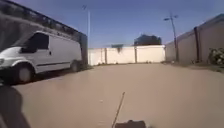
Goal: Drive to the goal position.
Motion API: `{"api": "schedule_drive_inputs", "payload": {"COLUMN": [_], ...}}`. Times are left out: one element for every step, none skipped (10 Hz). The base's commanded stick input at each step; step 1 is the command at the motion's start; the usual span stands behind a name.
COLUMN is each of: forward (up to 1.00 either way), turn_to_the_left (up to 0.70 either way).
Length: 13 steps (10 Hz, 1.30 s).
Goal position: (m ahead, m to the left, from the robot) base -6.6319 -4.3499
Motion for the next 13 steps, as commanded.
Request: {"api": "schedule_drive_inputs", "payload": {"forward": [0.00,0.00,0.00,0.00,0.00,0.00,0.00,0.00,0.00,0.00,0.00,0.00,0.00], "turn_to_the_left": [-0.45,-0.45,-0.45,-0.45,-0.45,-0.45,-0.45,-0.45,-0.45,-0.45,-0.45,-0.45,-0.45]}}
